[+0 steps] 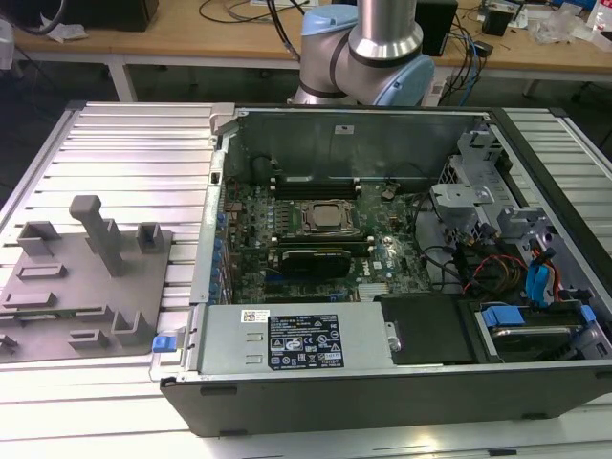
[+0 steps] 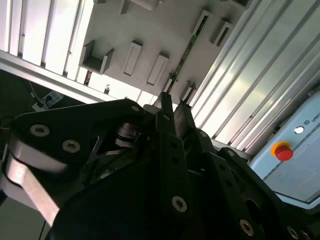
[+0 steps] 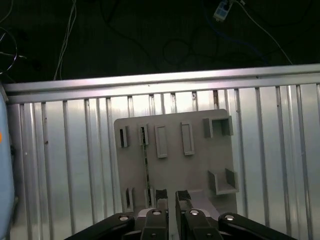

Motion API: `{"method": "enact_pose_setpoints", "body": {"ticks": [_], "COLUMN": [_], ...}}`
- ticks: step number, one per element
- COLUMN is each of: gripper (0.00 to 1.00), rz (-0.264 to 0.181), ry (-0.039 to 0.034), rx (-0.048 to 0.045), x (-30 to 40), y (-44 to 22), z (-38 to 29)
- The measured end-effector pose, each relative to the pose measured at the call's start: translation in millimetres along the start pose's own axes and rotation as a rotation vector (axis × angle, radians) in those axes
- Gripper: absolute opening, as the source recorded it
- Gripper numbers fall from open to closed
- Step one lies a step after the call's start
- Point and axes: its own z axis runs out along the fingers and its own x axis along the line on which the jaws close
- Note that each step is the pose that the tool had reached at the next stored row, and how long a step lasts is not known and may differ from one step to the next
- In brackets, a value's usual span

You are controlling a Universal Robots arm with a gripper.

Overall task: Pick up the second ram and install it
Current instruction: 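Pick up the second ram and move it above second insertion slot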

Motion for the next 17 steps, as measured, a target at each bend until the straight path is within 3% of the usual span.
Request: {"method": "enact_pose_setpoints", "body": {"ticks": [1,6,17], "gripper": [0.24,0.24,0.24], "rz": [0.000,0.000,0.000], "ry": [0.0000,0.0000,0.0000], "rx": [0.0000,0.0001,0.0001], "x": [0.0,1.2,2.4], "y": [0.0,-0.1,-0.8], "z": [0.0,1.8,19.8]}}
